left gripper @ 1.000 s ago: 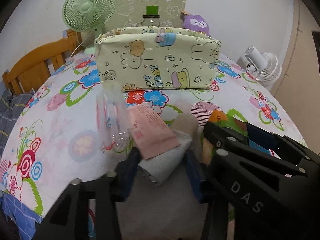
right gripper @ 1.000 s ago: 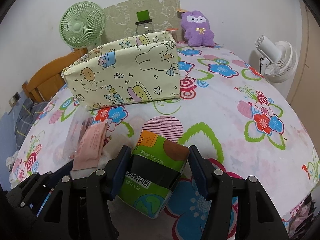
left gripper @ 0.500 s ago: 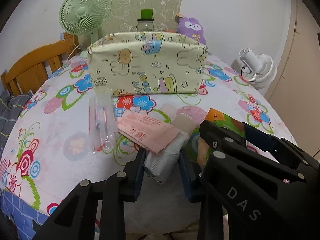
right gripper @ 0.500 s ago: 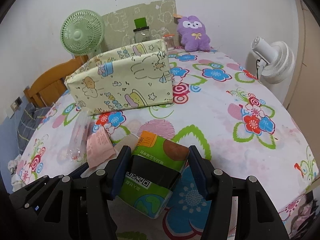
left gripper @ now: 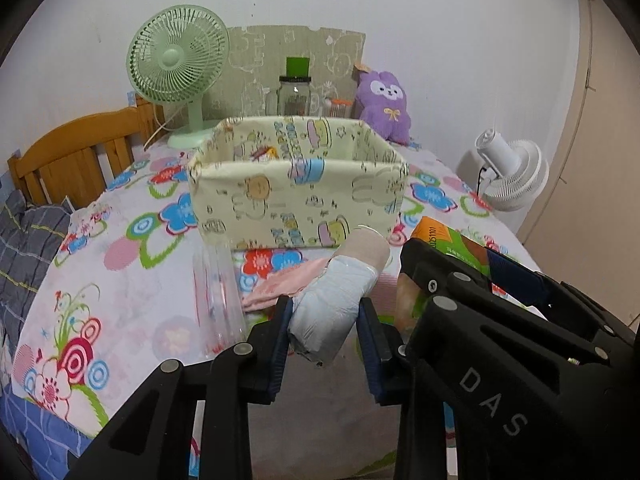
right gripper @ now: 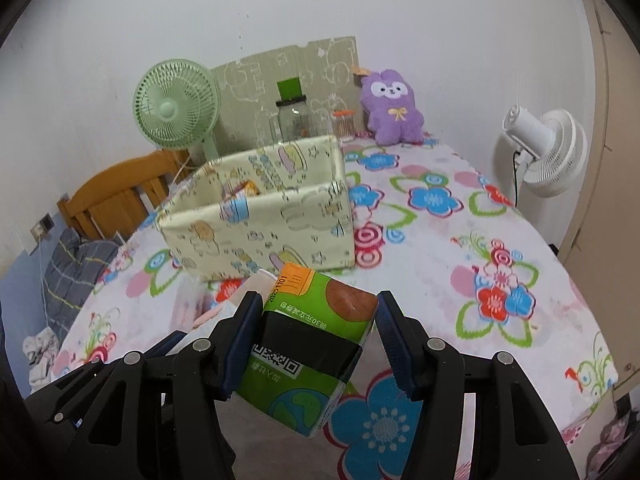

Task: Organize soft objects
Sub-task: 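Carry the white cloth with the left tool while the right tool carries the tissue pack over the basket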

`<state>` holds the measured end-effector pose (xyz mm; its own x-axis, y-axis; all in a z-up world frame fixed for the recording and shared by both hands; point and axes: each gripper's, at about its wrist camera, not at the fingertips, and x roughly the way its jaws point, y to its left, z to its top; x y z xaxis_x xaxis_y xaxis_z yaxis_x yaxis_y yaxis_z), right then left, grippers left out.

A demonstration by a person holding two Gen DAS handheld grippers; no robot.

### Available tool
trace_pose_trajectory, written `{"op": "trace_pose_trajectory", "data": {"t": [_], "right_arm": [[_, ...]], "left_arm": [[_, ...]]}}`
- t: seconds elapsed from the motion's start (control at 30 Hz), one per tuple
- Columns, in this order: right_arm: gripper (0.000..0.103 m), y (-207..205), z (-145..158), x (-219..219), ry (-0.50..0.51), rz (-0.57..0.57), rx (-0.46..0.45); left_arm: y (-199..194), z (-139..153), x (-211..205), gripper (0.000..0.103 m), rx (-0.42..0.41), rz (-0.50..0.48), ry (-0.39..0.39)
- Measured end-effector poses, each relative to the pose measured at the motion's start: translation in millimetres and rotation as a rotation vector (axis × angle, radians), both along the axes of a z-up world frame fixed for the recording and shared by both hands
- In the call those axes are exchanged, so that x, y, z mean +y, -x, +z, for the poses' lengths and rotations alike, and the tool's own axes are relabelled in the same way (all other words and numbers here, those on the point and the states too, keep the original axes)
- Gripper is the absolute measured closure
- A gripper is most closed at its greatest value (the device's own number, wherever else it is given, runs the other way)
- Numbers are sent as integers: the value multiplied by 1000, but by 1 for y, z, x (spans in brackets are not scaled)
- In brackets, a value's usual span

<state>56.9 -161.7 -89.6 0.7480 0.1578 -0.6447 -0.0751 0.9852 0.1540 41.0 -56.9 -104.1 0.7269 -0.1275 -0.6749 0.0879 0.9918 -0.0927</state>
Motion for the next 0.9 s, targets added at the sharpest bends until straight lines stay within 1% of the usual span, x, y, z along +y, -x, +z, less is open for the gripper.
{"op": "trace_pose_trajectory", "data": {"t": [0.4,0.9], "right_arm": [[42,-18,34,5,3,-2,-48],[42,-31,68,13,5,2,-98]], "left_arm": [[-15,33,6,71,-50,4,8],[-29,65,11,71,-104,6,-5]]}}
